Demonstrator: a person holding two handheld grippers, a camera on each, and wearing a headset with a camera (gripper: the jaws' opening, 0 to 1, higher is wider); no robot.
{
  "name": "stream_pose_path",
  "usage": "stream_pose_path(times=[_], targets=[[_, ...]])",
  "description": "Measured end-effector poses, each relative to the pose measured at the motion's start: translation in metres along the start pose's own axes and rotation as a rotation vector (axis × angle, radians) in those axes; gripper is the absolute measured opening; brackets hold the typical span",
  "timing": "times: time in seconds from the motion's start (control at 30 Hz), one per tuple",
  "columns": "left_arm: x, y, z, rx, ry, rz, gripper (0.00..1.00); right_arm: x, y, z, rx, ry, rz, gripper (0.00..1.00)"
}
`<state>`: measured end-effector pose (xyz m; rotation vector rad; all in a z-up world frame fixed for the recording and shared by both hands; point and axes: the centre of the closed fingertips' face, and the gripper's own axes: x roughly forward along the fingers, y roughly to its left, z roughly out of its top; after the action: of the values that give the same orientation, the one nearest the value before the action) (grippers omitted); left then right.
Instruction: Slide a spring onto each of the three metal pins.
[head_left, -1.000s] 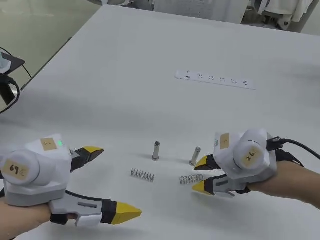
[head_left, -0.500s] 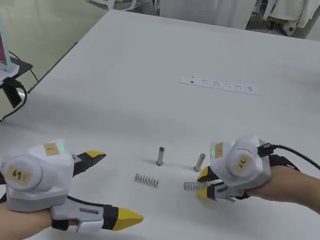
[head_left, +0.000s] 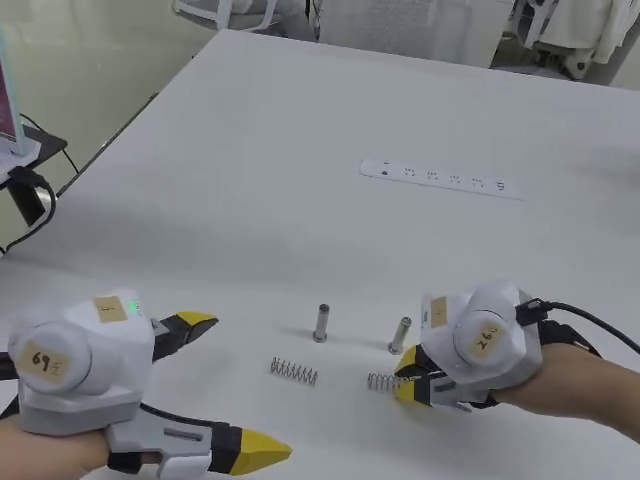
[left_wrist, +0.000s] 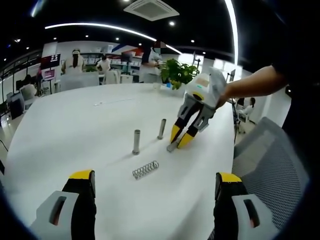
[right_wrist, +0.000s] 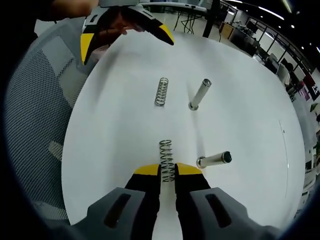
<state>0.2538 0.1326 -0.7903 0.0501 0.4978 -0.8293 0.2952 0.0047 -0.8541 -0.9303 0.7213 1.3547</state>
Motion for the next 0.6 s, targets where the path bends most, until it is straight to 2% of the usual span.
stream_pose_path(times=[0.4,0.6], targets=[[0.005,-0.012,-0.001,0.011,0.011,-0.037,0.94,-0.021,-0.002,0.005,0.028,-0.034,-0.032,0.08],[0.012,-0.024,0.001,0.022,0.015,-0.072,0.93,-0.032,0.000,0.006,0.038,-0.038,-0.040,0.08]])
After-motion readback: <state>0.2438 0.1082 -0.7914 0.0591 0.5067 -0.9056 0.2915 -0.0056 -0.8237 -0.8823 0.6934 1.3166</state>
